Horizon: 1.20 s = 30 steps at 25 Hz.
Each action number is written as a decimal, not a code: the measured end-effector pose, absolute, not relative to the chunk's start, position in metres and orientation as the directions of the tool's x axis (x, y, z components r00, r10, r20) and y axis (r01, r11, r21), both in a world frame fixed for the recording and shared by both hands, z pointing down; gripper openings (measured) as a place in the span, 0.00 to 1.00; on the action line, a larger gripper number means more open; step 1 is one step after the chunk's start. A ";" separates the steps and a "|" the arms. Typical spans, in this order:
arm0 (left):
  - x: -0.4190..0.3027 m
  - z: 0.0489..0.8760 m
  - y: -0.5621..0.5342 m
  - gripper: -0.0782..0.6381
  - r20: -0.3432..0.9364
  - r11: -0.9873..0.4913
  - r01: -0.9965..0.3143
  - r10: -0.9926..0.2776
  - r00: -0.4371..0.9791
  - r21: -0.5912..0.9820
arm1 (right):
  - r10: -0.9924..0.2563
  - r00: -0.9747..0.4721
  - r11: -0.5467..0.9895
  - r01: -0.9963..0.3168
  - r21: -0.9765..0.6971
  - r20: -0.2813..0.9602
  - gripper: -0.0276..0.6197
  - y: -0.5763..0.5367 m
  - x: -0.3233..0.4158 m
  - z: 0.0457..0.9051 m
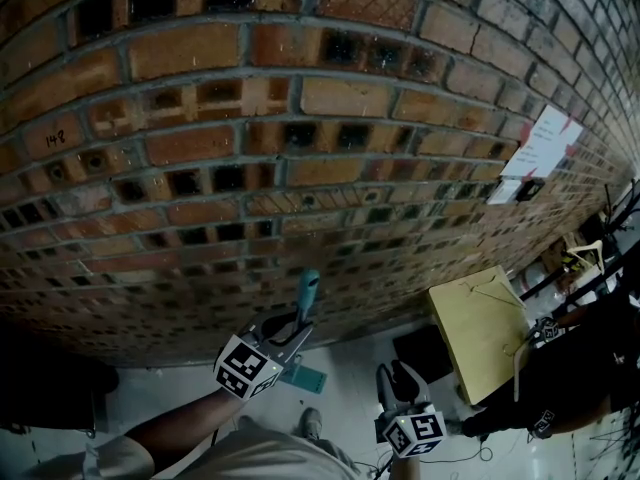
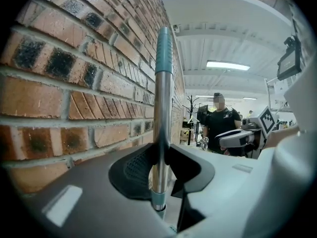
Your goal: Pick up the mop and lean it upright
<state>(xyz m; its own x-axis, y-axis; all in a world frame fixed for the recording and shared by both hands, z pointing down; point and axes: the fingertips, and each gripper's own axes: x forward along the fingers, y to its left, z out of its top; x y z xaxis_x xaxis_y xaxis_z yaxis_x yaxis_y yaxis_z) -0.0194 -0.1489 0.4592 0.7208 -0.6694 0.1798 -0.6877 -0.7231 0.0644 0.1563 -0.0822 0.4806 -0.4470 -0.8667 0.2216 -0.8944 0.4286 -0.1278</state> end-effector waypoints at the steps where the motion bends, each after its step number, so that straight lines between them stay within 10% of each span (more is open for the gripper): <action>1: -0.019 0.460 -0.149 0.28 0.180 -0.721 -0.690 -0.672 0.719 0.063 | -0.865 -0.450 0.431 -0.893 -0.129 0.223 0.21 -0.082 0.156 0.481; 30: -0.012 0.489 -0.150 0.28 0.250 -0.675 -0.730 -0.693 0.676 0.103 | -0.855 -0.459 0.438 -0.888 -0.138 0.243 0.21 -0.079 0.172 0.492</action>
<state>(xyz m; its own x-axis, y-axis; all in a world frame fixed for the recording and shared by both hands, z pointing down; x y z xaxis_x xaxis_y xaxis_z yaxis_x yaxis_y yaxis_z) -0.0123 -0.1500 0.4891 0.6760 -0.6934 0.2496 -0.7304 -0.6752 0.1025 0.1717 -0.0794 0.4923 -0.4593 -0.8545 0.2427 -0.8882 0.4381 -0.1383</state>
